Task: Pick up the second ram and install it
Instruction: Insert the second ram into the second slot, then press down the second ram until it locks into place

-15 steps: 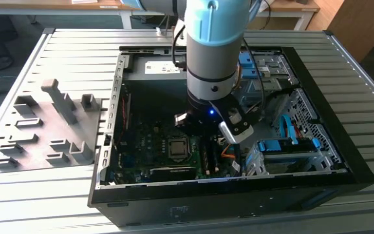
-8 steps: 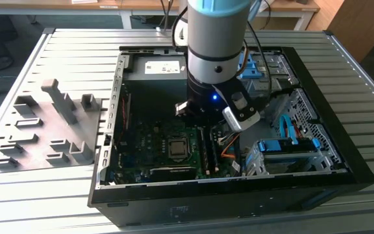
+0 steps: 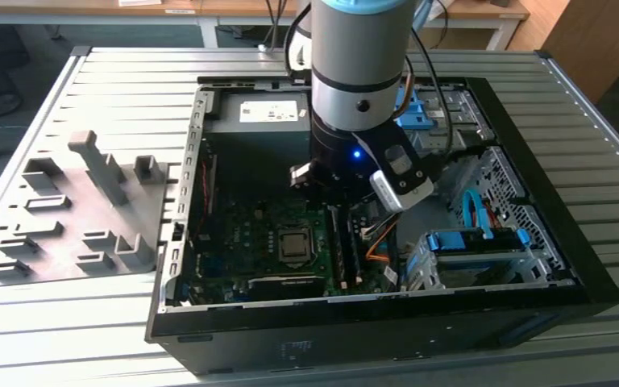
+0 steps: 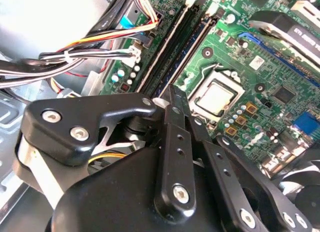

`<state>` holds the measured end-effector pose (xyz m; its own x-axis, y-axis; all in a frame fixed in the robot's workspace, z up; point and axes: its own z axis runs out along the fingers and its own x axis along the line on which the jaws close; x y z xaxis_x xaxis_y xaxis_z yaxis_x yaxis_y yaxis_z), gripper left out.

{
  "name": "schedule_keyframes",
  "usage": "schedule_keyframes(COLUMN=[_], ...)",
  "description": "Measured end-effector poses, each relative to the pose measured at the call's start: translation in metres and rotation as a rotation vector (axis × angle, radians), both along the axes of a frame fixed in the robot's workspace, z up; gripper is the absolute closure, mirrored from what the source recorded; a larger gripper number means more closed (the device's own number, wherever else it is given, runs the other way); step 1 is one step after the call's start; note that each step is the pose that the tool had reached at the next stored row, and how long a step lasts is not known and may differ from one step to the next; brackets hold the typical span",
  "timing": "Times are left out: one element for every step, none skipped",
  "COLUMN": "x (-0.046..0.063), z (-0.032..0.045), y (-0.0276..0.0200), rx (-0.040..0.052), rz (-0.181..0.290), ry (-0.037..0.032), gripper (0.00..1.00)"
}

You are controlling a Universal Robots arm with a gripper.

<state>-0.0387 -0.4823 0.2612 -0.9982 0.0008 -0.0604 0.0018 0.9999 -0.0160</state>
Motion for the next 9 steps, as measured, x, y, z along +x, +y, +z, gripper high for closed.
schedule_keyframes(x=[0.0, 0.0, 0.0, 0.0, 0.0, 0.0, 0.0, 0.0, 0.0], z=[0.0001, 0.0002, 0.0003, 0.0004, 0.0005, 0.0006, 0.0006, 0.0007, 0.0008], y=[0.0, 0.0, 0.0, 0.0, 0.0, 0.0, 0.0, 0.0, 0.0], rx=[-0.0001, 0.0, -0.0001, -0.0001, 0.0, -0.0001, -0.0001, 0.0, -0.0001], rz=[0.0, 0.0, 0.0, 0.0, 0.0, 0.0, 0.0, 0.0, 0.0], ry=[0.0, 0.0, 0.0001, 0.0, 0.0, 0.0, 0.0, 0.0, 0.0], gripper=[0.9, 0.9, 0.9, 0.9, 0.9, 0.9, 0.9, 0.9, 0.9])
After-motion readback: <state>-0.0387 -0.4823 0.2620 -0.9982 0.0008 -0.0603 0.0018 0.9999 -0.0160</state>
